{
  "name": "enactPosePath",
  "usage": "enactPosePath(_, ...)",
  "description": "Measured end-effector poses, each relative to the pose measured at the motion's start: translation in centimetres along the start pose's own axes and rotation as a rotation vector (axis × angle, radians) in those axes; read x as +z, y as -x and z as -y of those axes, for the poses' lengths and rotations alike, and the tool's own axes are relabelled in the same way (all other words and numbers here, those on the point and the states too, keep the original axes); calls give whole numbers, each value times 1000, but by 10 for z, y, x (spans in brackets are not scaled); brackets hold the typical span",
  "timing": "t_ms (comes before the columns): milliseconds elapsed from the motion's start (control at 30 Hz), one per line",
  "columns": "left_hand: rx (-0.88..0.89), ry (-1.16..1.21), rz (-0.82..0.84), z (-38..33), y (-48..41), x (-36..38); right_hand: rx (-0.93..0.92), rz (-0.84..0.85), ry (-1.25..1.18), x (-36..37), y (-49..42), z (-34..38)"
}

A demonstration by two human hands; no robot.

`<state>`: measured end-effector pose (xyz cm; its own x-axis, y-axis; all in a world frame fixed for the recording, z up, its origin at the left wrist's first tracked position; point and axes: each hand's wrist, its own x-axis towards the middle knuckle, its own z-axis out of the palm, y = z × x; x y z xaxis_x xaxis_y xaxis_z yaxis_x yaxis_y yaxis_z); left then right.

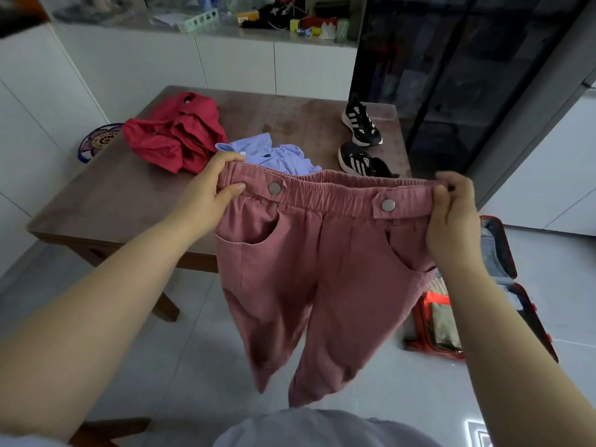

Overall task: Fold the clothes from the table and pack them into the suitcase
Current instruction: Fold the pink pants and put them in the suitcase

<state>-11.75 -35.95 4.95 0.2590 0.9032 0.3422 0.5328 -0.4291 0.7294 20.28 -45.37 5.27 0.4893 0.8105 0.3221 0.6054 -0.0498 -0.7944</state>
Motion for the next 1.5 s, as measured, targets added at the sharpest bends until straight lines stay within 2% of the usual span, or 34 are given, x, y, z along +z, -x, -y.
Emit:
enactPosePath(167,-67,-17,19,13,3,-4,-65,342,79,-5,5,4)
enactPosePath(300,-180,-10,76,23,6,-7,-21,439,151,-6,-3,-4)
enactPosePath(367,-278,84,38,23,6,-7,27,481,0,-8,-1,0)
enactPosePath(433,-366,269,-5,15,8,-2,126,404,-242,-4,7,5)
enactPosePath(500,-413,388,-75,3,12,5,227,166,-385,12,18,12)
enactPosePath(567,-385,338,-108,-9,17,19,266,-55,-424,33,32,20)
enactPosePath(600,-355,289,-95,-17,20,29,248,-106,-410,43,39,27)
enactPosePath(667,-279,243,-15,-37,27,51,170,-64,-352,63,51,42)
enactPosePath(733,-229,235,57,-52,31,72,106,80,-296,78,59,57)
enactPosePath(800,-216,235,42,-59,27,80,58,185,-196,85,61,65)
enactPosePath(933,-259,320,12,-65,19,79,-88,214,-88,82,61,62)
enactPosePath(1100,-262,303,6,-76,21,80,-210,188,-60,83,83,60)
enactPosePath(1167,-235,297,13,-81,21,77,-214,237,-21,85,87,62)
enactPosePath(1267,-208,388,112,-83,21,73,-288,316,3,85,91,64)
enactPosePath(1367,-181,282,116,-75,17,63,-323,459,-96,75,86,55)
enactPosePath(1400,-172,274,118,-72,15,59,-344,456,-132,69,81,50)
enactPosePath(1500,-93,239,181,-67,16,48,-304,217,-248,47,58,35)
